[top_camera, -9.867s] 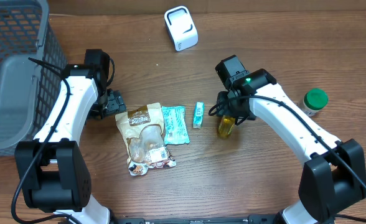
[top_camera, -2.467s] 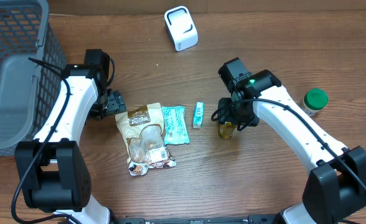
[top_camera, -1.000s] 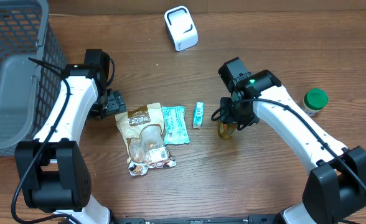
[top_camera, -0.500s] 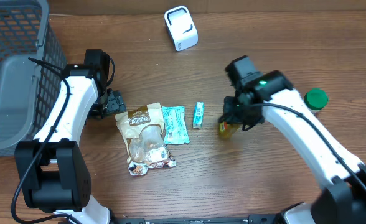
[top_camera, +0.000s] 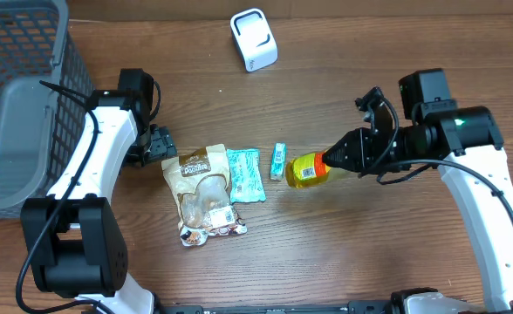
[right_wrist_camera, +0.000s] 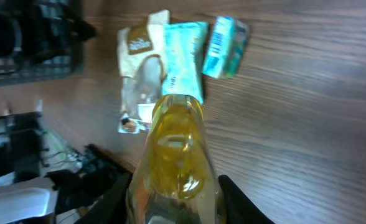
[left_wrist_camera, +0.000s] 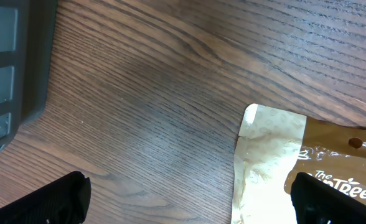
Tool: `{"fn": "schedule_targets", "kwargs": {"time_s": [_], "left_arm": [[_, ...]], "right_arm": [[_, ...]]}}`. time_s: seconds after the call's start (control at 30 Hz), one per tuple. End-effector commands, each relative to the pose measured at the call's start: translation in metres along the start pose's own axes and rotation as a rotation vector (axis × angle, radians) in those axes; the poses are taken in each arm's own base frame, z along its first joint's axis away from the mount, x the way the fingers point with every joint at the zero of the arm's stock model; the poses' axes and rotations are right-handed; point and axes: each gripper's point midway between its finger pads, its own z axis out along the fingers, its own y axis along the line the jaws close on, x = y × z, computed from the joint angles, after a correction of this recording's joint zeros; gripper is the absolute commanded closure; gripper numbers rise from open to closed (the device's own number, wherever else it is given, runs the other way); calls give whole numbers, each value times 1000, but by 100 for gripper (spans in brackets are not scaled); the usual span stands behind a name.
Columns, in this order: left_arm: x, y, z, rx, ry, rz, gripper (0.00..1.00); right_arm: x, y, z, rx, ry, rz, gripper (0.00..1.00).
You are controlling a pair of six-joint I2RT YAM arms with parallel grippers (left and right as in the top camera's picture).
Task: Scan the item barcode
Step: 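Tip the bottle onto its side and pull it right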
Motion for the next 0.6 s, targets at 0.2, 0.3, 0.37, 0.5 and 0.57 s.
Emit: {"fn": "schedule_targets", "kwargs": {"time_s": [0.2,0.3,0.37,0.5,0.57], "left_arm": [[-1,4,3,-23,0,-8,0],[-1,4,3,-23,0,-8,0],[-1,4,3,-23,0,-8,0],[-1,4,3,-23,0,-8,0],[-1,4,3,-23,0,-8,0]], "right_arm": [[-8,31,-12,-136,-51,-100,75],[-8,33,-12,-144,-50,-100,75],[-8,34,-12,-152,-48,-100,75],[-7,37,-13,-170,-46,-101,75],[-7,37,-13,-170,-46,-101,75]]}}
